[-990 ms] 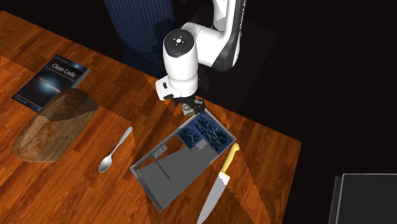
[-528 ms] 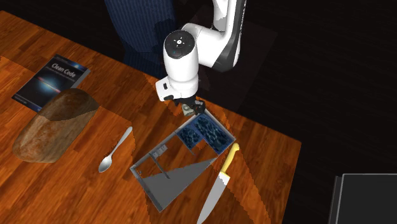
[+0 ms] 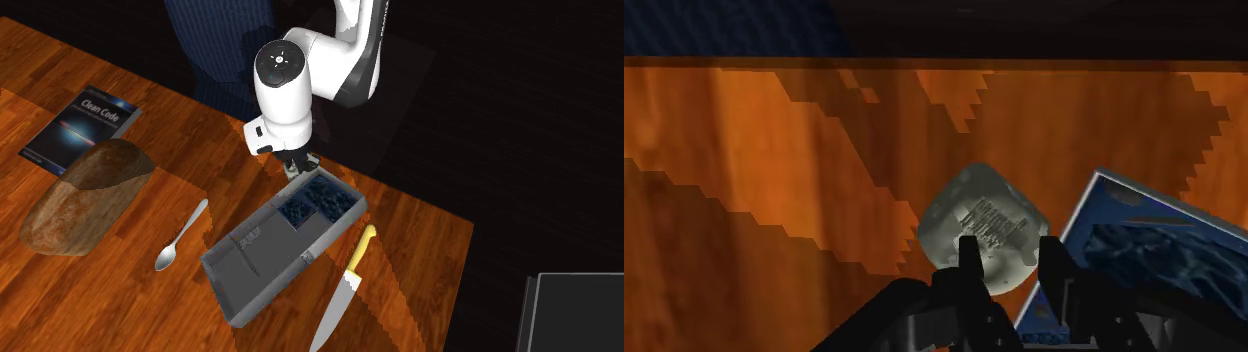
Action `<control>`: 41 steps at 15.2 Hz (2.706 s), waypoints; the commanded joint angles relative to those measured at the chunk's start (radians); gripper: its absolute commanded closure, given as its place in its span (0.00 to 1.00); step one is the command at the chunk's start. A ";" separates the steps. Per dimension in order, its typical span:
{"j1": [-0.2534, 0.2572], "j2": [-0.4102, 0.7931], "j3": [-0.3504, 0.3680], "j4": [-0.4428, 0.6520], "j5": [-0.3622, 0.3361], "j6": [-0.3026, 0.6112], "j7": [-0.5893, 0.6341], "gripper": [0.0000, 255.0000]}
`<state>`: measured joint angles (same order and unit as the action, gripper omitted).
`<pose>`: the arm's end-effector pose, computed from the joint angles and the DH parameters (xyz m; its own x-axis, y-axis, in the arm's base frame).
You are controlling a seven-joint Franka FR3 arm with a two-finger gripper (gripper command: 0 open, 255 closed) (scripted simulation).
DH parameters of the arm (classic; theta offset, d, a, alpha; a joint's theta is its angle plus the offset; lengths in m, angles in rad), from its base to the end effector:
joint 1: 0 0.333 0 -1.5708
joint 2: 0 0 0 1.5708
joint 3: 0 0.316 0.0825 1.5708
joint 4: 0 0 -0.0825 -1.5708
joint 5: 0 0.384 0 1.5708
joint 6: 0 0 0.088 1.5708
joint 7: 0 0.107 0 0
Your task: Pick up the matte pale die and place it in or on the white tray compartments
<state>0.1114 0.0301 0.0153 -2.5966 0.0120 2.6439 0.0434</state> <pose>0.4392 0.0557 0.2473 0.9972 0.0727 0.0169 0.0728 -0.9973 -0.0071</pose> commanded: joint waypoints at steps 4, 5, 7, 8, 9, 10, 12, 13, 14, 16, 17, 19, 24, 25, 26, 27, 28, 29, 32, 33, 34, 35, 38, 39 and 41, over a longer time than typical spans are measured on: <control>-0.002 -0.063 -0.002 0.005 -0.001 -0.083 0.001 1.00; -0.002 -0.047 -0.002 0.007 -0.001 -0.067 0.002 1.00; -0.006 -0.020 -0.007 -0.004 0.000 -0.030 -0.008 0.00; -0.011 0.007 -0.011 -0.012 0.002 0.006 -0.018 0.00; -0.011 0.022 -0.011 -0.013 0.002 0.021 -0.018 0.00; -0.011 0.037 -0.011 -0.013 0.003 0.036 -0.018 0.00; -0.011 0.067 -0.011 -0.013 0.003 0.066 -0.018 0.00; -0.011 0.083 -0.011 -0.012 0.003 0.081 -0.019 0.00; -0.011 0.098 -0.011 -0.011 0.004 0.096 -0.019 0.00; -0.011 0.123 -0.010 -0.010 0.004 0.119 -0.019 0.00; -0.011 0.123 -0.010 -0.010 0.004 0.119 -0.019 0.00; -0.011 0.123 -0.011 -0.009 0.004 0.119 -0.019 0.00; -0.011 0.123 -0.011 -0.009 0.004 0.119 -0.019 0.00; -0.010 0.124 -0.011 -0.009 0.004 0.119 -0.019 1.00; -0.010 0.124 -0.011 -0.009 0.004 0.119 -0.019 1.00; -0.010 0.124 -0.010 -0.008 0.004 0.119 -0.019 1.00; -0.010 0.124 -0.010 -0.009 0.004 0.120 -0.019 1.00; -0.010 0.124 -0.010 -0.009 0.004 0.120 -0.019 1.00; -0.009 0.124 -0.010 -0.011 0.004 0.121 -0.018 1.00; -0.010 0.123 -0.010 -0.011 0.004 0.121 -0.018 1.00; -0.010 0.123 -0.011 -0.009 0.004 0.119 -0.019 1.00; -0.010 0.107 -0.011 -0.011 0.004 0.104 -0.019 1.00; -0.010 0.061 -0.011 -0.012 0.003 0.060 -0.018 1.00; -0.010 0.046 -0.011 -0.013 0.003 0.045 -0.018 1.00; -0.010 0.016 -0.011 -0.012 0.002 0.014 -0.017 1.00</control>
<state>0.1008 0.0609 0.0036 -2.6103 0.0147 2.6754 0.0252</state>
